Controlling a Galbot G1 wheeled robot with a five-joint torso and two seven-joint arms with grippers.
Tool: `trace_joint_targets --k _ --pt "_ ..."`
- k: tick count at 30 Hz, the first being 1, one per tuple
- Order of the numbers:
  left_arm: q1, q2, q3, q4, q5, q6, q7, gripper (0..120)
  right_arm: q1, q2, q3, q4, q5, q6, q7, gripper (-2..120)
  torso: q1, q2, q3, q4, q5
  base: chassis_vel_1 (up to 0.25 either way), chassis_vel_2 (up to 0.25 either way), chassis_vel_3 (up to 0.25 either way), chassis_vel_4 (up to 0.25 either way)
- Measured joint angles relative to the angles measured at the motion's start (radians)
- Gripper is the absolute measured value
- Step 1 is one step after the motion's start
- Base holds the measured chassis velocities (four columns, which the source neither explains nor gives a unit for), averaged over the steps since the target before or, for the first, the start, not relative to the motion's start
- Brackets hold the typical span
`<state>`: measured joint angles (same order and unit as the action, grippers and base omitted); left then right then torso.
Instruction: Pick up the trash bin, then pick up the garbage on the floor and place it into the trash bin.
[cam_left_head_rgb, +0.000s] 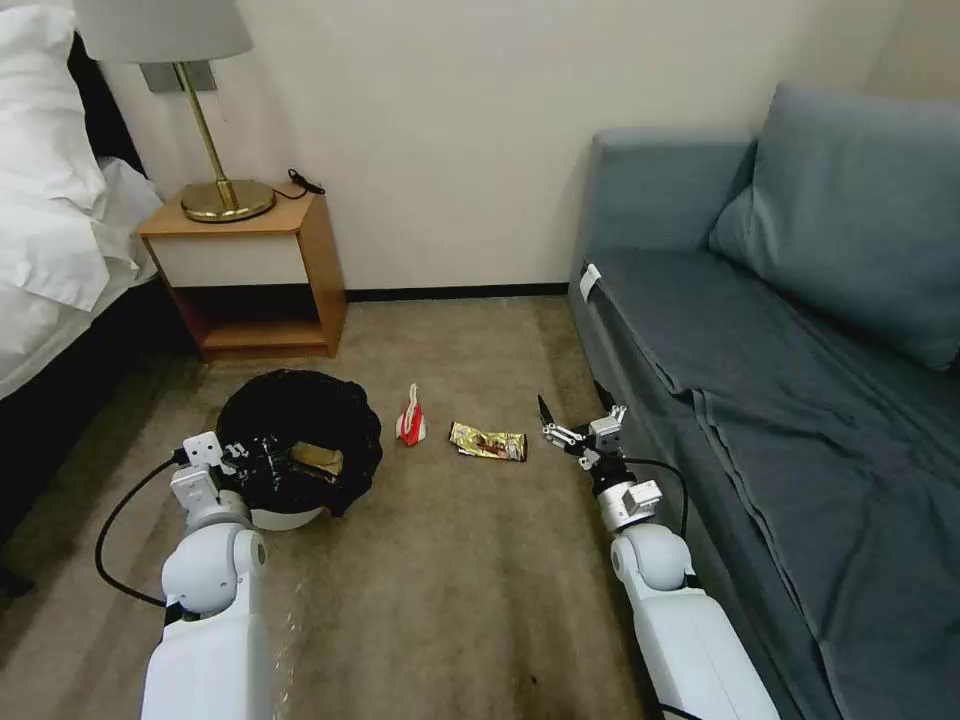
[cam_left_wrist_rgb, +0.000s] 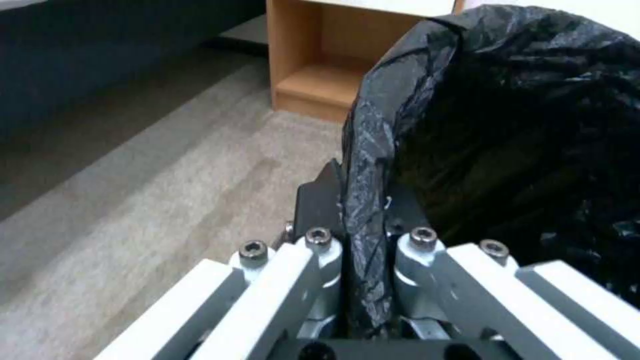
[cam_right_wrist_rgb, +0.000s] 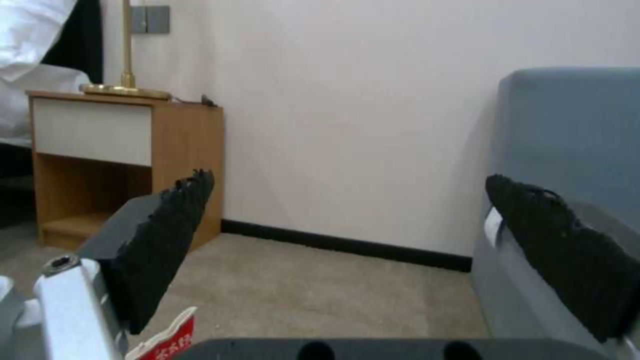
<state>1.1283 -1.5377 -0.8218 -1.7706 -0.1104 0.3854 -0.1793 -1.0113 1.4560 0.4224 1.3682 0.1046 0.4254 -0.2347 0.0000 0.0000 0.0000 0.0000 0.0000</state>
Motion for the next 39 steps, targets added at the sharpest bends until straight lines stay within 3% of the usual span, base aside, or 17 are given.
trace_joint_targets --k 33,39 --pt "-0.006 -0.002 -0.004 0.010 0.000 -0.006 0.002 4 -0.002 -0.007 -0.004 -0.023 -0.004 0.020 -0.016 100 0.000 0.000 0.000 0.0001 -0.0001 -0.149 0.146 0.149 -0.148" --pt "-0.007 -0.003 -0.004 0.010 0.000 -0.006 0.002 4 0.000 -0.013 -0.008 -0.045 -0.015 0.057 -0.031 100 0.000 0.000 0.000 -0.0002 -0.0001 -0.129 0.128 0.114 -0.123"
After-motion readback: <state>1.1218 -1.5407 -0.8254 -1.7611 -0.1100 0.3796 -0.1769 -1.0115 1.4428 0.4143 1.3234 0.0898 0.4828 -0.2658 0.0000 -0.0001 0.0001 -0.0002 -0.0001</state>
